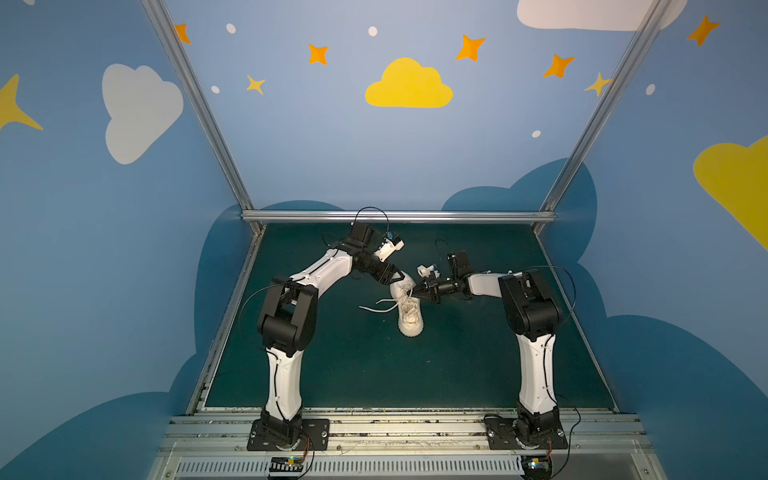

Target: Tie the shoes

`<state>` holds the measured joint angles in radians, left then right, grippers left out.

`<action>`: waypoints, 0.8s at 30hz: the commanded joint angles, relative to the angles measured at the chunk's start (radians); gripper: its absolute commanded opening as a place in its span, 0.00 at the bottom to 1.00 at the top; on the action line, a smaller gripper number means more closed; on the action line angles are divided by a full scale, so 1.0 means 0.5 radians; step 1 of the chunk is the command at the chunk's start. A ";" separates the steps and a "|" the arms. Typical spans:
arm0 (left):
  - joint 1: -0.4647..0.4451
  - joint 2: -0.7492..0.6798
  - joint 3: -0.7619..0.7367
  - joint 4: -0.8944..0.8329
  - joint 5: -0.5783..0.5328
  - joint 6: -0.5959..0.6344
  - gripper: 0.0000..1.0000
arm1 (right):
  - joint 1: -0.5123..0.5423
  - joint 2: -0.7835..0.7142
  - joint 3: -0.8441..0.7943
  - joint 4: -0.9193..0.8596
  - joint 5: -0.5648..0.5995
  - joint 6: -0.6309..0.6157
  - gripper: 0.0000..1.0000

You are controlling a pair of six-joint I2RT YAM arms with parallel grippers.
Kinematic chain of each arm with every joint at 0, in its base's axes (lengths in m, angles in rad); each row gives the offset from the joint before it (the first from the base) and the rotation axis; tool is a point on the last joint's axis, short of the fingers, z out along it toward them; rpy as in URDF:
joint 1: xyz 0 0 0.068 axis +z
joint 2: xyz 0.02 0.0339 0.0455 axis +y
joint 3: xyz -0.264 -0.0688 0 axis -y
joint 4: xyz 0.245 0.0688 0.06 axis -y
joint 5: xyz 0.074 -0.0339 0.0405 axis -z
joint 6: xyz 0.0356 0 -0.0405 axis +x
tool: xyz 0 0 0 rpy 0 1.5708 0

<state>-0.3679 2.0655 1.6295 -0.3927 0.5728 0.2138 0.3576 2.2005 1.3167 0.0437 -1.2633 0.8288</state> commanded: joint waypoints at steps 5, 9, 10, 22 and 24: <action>-0.048 0.186 0.129 0.082 0.032 -0.325 0.73 | 0.020 -0.085 0.042 -0.242 0.043 -0.193 0.00; -0.096 0.263 0.222 -0.019 -0.043 -0.354 0.74 | 0.024 -0.092 0.045 -0.275 0.054 -0.216 0.00; -0.115 0.273 0.231 -0.033 -0.074 -0.349 0.74 | 0.023 -0.093 0.044 -0.276 0.052 -0.216 0.00; -0.197 0.281 0.184 -0.025 -0.198 -0.351 0.68 | 0.031 -0.092 0.041 -0.275 0.051 -0.219 0.00; -0.206 0.284 0.180 -0.026 -0.209 -0.343 0.66 | 0.033 -0.095 0.037 -0.271 0.049 -0.215 0.00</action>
<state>-0.4679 2.1994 1.7195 -0.3943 0.4793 0.0425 0.3641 2.1933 1.3239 -0.0666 -1.2430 0.7357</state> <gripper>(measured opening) 0.667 0.046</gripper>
